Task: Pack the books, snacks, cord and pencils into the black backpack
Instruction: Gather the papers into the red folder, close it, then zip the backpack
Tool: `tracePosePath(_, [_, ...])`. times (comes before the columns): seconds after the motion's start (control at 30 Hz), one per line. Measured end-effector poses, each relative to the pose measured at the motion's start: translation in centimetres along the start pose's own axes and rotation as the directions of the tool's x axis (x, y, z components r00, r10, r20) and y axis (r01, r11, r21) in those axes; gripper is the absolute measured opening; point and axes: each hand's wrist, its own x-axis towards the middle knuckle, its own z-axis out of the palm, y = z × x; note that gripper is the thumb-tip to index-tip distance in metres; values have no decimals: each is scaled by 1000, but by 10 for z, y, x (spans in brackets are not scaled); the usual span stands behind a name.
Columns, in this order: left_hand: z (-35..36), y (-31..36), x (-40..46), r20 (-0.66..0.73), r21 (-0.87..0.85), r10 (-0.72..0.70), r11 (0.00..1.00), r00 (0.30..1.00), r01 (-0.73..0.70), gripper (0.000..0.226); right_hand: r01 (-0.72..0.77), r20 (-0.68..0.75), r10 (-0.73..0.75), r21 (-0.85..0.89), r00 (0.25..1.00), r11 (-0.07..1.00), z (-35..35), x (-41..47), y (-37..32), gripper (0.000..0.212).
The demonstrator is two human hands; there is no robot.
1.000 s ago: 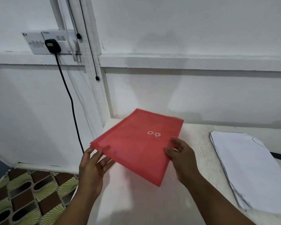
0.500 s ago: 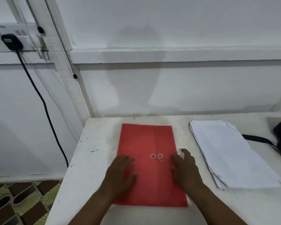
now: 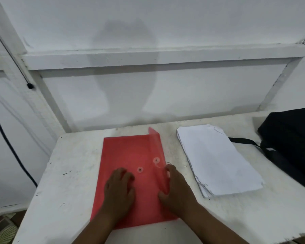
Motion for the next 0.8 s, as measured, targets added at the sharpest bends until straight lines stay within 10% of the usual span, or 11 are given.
tracePosePath(0.13, [2,30,8,29,123,-76,990,997,72,61,57,-141,-60,-19,988,998,-22,-1,15,64])
tracePosePath(0.33, [23,85,26,179,-196,192,968,965,-157,56,56,-192,-90,-175,977,983,-42,-2,43,57])
tracePosePath(0.5, [29,122,37,309,58,-18,998,951,0,75,-7,-177,-31,-211,984,977,-63,-2,70,61])
tracePosePath(0.8, [53,151,50,117,150,-313,944,943,294,67,-70,-187,51,-93,981,993,-102,-8,132,57])
